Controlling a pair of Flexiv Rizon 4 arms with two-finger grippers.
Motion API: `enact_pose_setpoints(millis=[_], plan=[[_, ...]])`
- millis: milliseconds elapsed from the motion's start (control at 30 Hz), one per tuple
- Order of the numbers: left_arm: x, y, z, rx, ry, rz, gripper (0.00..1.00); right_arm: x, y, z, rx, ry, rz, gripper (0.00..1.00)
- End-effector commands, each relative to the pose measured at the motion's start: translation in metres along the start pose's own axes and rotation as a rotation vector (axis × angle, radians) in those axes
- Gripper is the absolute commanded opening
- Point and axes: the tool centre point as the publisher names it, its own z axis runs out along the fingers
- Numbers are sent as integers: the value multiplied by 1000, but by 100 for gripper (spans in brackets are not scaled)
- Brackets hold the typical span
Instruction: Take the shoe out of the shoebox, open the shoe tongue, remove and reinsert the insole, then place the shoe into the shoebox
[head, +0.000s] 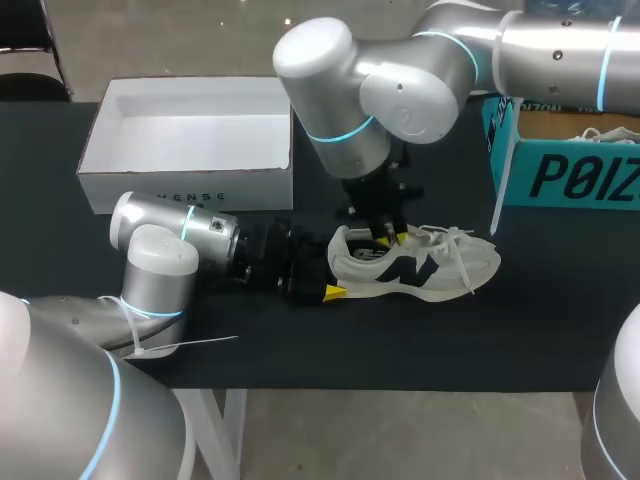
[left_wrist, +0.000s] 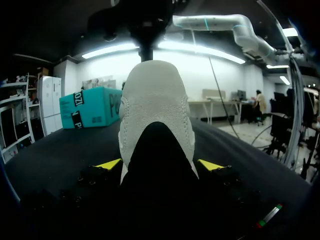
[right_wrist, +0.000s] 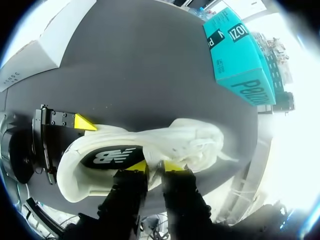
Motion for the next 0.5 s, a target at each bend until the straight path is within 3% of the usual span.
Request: enact_pose_setpoints(millis=[33,200,500], plan=[[3,9,7,-1,-3,-1,0,-5,-1,-3,-9,-4,5,3],[3,9,7,-1,-3,-1,0,-12,-3,-13,-28,-18,21,10],[3,9,7,-1,-3,-1,0,-25,-6,-23,-46,-41,45,9]])
